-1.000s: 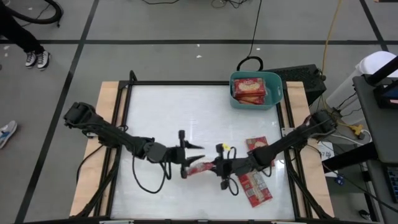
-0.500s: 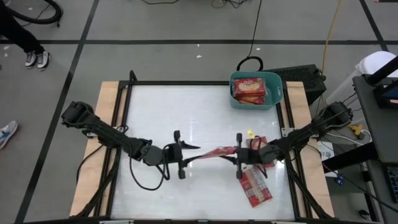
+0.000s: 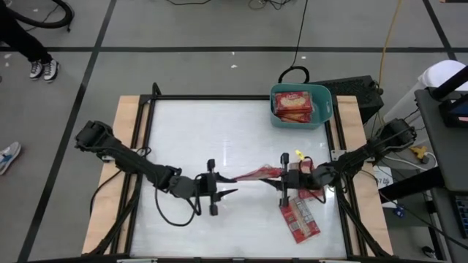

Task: Sort popcorn bags into baskets
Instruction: Put the red popcorn bag into the green bin

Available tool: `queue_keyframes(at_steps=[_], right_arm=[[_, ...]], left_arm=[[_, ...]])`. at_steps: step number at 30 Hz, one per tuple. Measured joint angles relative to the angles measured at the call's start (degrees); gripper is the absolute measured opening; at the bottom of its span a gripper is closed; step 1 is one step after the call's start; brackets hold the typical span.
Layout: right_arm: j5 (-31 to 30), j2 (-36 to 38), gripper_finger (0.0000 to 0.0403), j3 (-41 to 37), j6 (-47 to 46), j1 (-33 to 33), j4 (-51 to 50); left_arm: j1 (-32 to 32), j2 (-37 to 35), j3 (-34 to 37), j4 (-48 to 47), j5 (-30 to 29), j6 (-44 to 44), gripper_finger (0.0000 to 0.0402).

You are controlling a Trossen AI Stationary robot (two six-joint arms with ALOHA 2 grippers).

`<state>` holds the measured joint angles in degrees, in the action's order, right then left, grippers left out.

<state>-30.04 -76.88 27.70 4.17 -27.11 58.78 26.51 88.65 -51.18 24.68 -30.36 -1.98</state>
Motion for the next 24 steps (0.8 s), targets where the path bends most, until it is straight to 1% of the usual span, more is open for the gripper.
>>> queue_keyframes(at_steps=[3, 7, 10, 13, 15, 17, 19, 24], right_arm=[[0.09, -0.02, 0.0009, 0.00, 0.81, 0.04, 1.00], [0.56, -0.02, 0.0009, 0.00, 0.82, 0.04, 1.45], [0.95, -0.02, 0.0009, 0.00, 0.82, 0.04, 1.38], [1.47, -0.02, 0.0009, 0.00, 0.96, 0.04, 1.25], [1.64, -0.02, 0.0009, 0.00, 1.00, 0.04, 1.25], [1.77, -0.02, 0.0009, 0.00, 1.00, 0.02, 0.95], [1.81, -0.02, 0.0009, 0.00, 0.85, 0.00, 0.68], [1.70, -0.02, 0.0009, 0.00, -0.27, 0.02, 0.27]], left_arm=[[-0.89, 2.32, 0.00, 2.33, 1.48, -0.06, 0.0136], [-2.72, 4.47, 0.07, 5.83, 1.69, -0.02, 0.0156], [-3.77, 5.22, 0.07, 6.33, 2.84, -0.79, 0.0169], [-3.59, 5.18, 0.07, 6.52, 5.05, -1.18, 0.0179], [-2.48, 4.75, 0.07, 6.64, 5.14, -0.10, 0.0185], [-1.11, 3.74, 0.08, 6.75, 4.09, 2.08, 0.0189], [0.06, 3.05, 0.02, 7.10, 1.78, 3.77, 0.0193], [2.18, 1.54, 0.07, 6.34, -7.05, 5.23, 0.0198]])
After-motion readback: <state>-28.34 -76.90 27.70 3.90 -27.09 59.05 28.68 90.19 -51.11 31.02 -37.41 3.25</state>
